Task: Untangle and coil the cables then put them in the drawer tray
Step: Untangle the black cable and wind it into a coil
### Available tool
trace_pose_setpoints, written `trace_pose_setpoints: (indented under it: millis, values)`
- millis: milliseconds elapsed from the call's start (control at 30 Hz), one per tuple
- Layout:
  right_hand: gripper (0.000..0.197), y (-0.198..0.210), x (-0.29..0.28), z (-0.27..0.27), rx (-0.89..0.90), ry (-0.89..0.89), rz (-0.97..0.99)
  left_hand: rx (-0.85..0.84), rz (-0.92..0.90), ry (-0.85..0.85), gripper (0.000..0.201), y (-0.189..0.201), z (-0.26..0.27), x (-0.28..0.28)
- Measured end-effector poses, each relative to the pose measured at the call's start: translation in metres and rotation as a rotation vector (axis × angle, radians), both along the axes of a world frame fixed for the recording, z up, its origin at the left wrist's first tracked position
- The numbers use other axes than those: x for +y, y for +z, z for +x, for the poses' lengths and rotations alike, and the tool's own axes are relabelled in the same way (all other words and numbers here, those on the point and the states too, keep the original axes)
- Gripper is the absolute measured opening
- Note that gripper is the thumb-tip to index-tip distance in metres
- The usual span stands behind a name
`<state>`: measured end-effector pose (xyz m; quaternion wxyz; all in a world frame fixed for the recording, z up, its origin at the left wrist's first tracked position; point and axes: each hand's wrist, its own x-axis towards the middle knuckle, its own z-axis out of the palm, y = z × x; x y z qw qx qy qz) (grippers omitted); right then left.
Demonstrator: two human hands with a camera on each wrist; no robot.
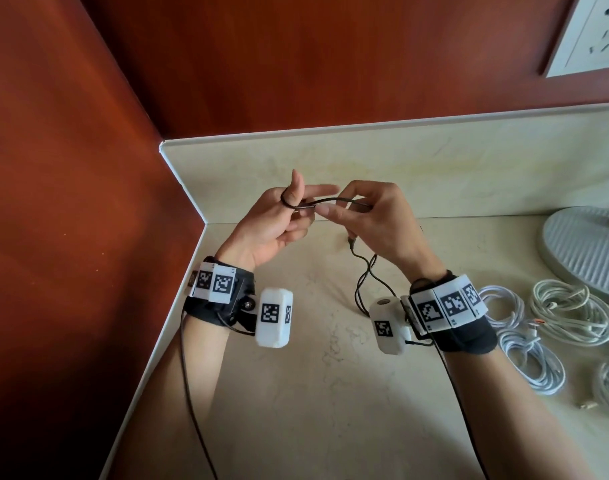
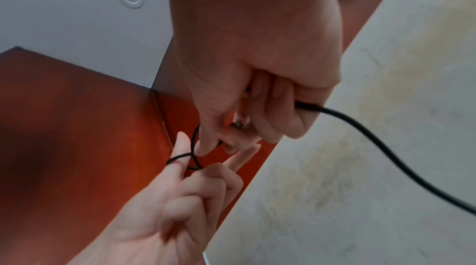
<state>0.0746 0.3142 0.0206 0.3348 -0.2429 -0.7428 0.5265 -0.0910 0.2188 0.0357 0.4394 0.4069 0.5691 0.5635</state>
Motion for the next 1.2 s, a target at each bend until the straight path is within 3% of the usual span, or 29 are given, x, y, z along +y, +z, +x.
trace_pose_setpoints:
  millis: [167, 233, 300, 333, 500, 633, 733, 800, 833, 933, 967, 1067, 1100, 1200]
  values:
    - [0.009, 0.002, 0.002, 0.002, 0.045, 0.046, -0.069, 0.197, -0.015, -0.162, 0.111, 0.001, 0.002, -0.006]
    - [0.012, 0.004, 0.000, 0.002, 0.070, 0.086, -0.157, 0.237, -0.054, -0.179, 0.092, -0.001, 0.004, -0.006]
    - [0.020, 0.002, -0.001, -0.001, 0.096, 0.078, -0.208, 0.234, -0.078, -0.161, 0.042, -0.003, 0.006, -0.005]
    - [0.023, 0.002, -0.002, -0.003, 0.112, 0.063, -0.225, 0.245, -0.067, -0.147, 0.030, -0.005, 0.005, -0.005]
    - [0.042, 0.002, -0.007, -0.006, 0.224, 0.041, -0.281, 0.394, -0.035, -0.058, 0.006, -0.001, 0.009, -0.003]
    - [0.045, 0.004, -0.008, -0.004, 0.210, 0.129, -0.204, 0.380, 0.009, -0.030, 0.042, 0.000, 0.009, -0.002]
    - [0.044, 0.001, -0.009, -0.003, 0.175, 0.235, -0.178, 0.343, 0.075, -0.090, 0.055, 0.001, 0.010, -0.001]
    - [0.043, 0.001, -0.011, -0.002, 0.181, 0.301, -0.224, 0.283, 0.082, -0.052, 0.084, 0.005, 0.012, -0.003]
    - [0.043, 0.002, -0.011, -0.001, 0.189, 0.340, -0.242, 0.264, 0.087, -0.048, 0.087, 0.007, 0.013, -0.004]
    - [0.031, 0.007, -0.015, 0.000, 0.209, 0.409, -0.199, 0.290, 0.125, -0.112, 0.057, 0.012, 0.015, -0.007]
    - [0.025, 0.008, -0.017, -0.001, 0.230, 0.394, -0.174, 0.273, 0.141, -0.118, 0.059, 0.014, 0.016, -0.007]
    - [0.022, 0.009, -0.021, -0.006, 0.293, 0.358, -0.139, 0.180, 0.151, -0.116, 0.101, 0.012, 0.016, -0.006]
    - [0.021, 0.009, -0.021, -0.007, 0.301, 0.356, -0.123, 0.165, 0.158, -0.134, 0.106, 0.010, 0.015, -0.006]
    - [0.017, 0.007, -0.020, -0.005, 0.307, 0.356, -0.095, 0.138, 0.189, -0.157, 0.097, 0.010, 0.016, -0.009]
